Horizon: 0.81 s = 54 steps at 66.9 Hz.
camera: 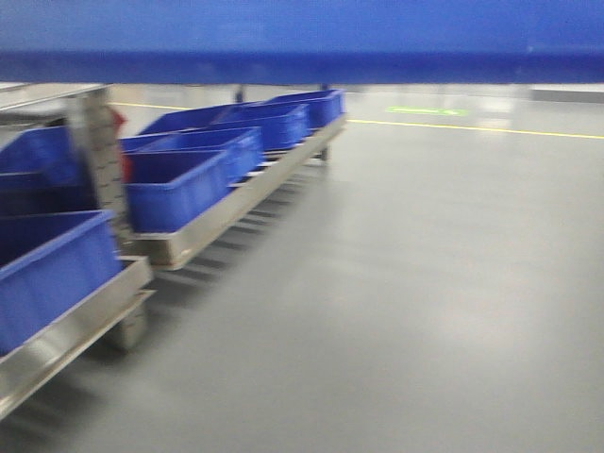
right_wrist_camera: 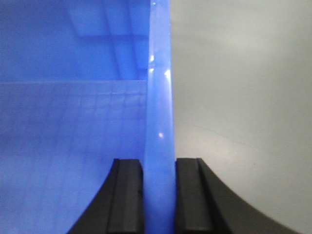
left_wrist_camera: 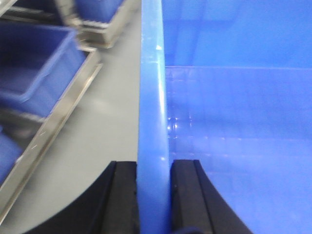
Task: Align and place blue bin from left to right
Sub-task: 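Drive across the floor holding the blue bin with both grippers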
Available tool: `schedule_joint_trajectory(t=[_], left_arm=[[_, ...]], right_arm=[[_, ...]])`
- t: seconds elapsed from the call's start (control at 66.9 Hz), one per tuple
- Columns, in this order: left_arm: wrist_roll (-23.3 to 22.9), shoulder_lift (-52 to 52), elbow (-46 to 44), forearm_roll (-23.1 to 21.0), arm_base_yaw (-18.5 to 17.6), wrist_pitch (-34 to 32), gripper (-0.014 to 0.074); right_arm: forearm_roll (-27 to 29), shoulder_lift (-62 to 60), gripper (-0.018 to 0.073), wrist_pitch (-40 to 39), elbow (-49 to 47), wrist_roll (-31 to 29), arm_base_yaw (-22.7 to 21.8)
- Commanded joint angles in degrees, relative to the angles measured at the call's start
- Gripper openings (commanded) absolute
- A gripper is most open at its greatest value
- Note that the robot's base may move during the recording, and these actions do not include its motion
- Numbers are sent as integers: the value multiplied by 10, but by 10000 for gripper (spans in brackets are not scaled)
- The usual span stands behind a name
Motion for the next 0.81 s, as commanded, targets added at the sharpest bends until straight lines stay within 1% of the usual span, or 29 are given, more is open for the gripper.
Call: schedule_joint_trajectory(t=[0.0, 0.792], left_arm=[[-5, -5, -5, 2, -8, -58, -111], [-5, -5, -5, 2, -8, -58, -111]], right_arm=[[-8, -8, -70, -65, -5, -1, 6], [-8, -8, -70, -65, -5, -1, 6]])
